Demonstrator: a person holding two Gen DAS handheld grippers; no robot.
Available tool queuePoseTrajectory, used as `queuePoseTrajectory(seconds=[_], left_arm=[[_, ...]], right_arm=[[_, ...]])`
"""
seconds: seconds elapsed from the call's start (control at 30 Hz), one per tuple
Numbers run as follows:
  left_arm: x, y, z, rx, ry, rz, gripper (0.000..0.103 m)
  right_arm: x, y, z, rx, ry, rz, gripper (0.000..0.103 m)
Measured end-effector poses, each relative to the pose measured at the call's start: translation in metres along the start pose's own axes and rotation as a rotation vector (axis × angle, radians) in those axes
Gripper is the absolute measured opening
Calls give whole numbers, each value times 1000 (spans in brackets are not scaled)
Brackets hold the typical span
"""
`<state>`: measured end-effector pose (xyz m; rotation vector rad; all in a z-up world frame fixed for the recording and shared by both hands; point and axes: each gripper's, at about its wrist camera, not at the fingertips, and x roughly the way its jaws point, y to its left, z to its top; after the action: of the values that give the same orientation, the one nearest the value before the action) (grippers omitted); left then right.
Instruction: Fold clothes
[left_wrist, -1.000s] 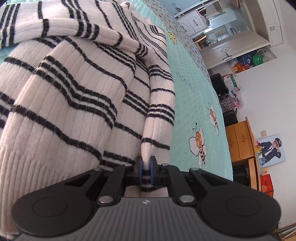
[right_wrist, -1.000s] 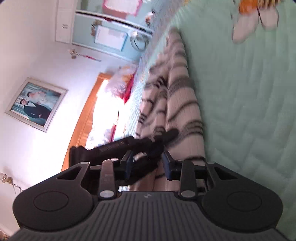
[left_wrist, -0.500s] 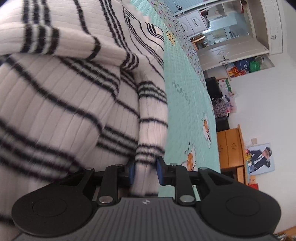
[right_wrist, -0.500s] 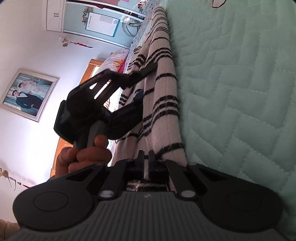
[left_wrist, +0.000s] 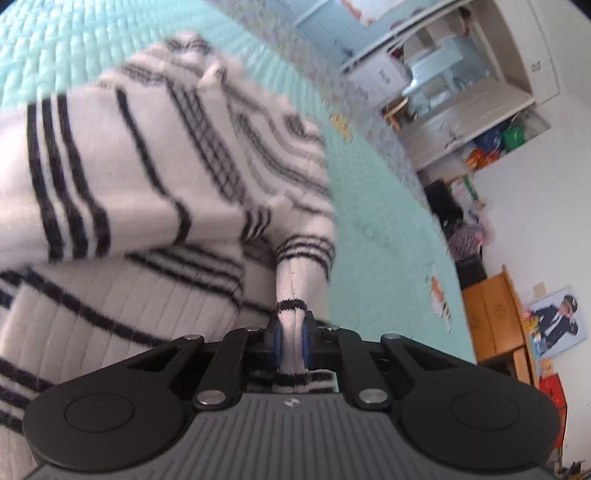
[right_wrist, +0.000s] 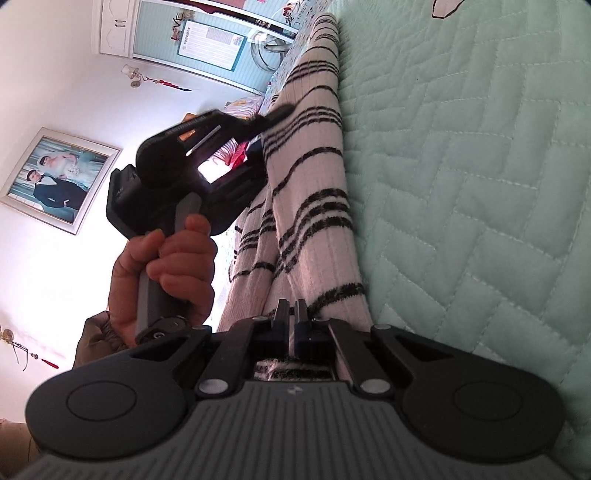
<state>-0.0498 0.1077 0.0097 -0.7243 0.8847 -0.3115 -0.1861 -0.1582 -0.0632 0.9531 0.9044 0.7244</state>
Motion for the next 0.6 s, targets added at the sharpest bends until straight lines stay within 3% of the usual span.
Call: queuePoseTrajectory(seconds=[0.3, 0.4, 0.6], left_arm=[[5, 17, 4, -76, 19, -3, 11], [3, 23, 8, -137, 14, -37, 12], [5, 25, 15, -232, -15, -96, 28]], right_arm=[[1, 3, 1, -15, -6, -8, 0], [1, 4, -2, -22, -9, -5, 0], [1, 4, -7, -29, -11, -3, 0]])
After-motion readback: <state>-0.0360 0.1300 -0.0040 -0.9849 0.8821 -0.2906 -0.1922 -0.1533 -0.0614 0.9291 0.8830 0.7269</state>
